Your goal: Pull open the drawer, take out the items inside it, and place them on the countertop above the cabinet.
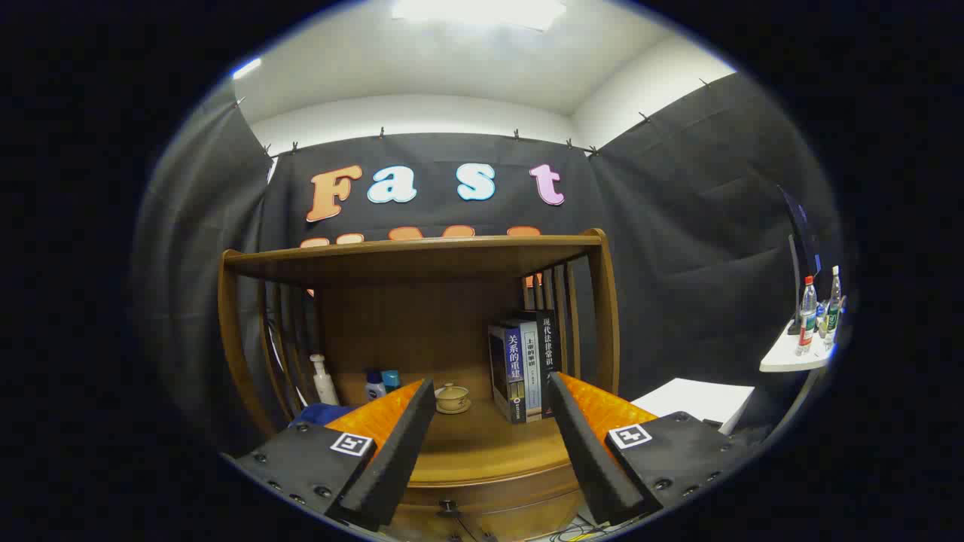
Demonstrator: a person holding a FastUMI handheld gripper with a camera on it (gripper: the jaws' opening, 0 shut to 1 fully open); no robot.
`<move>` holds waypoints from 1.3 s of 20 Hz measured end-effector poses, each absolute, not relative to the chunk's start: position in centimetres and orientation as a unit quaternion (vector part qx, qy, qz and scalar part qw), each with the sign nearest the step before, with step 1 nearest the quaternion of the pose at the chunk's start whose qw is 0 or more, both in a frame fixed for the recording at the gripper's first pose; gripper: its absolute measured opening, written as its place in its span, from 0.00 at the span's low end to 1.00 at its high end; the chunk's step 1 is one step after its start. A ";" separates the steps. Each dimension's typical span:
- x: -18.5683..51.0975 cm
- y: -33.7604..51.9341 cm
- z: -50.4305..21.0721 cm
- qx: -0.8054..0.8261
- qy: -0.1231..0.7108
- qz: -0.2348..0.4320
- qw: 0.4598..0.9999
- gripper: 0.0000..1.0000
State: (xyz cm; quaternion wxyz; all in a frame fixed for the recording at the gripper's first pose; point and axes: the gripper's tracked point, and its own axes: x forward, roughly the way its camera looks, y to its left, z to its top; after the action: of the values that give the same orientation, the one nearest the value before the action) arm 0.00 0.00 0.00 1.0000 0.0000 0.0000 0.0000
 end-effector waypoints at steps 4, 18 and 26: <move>0.1 -0.8 -0.1 0.015 -0.001 -0.009 1.000 0.98; -0.1 -0.5 -0.6 0.007 -0.001 -0.006 1.000 0.98; 1.1 1.0 -5.5 0.002 -0.002 0.020 1.000 0.98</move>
State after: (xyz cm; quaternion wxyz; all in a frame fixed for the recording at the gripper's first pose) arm 1.11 1.05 -5.53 0.9998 0.0019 -0.0015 0.0198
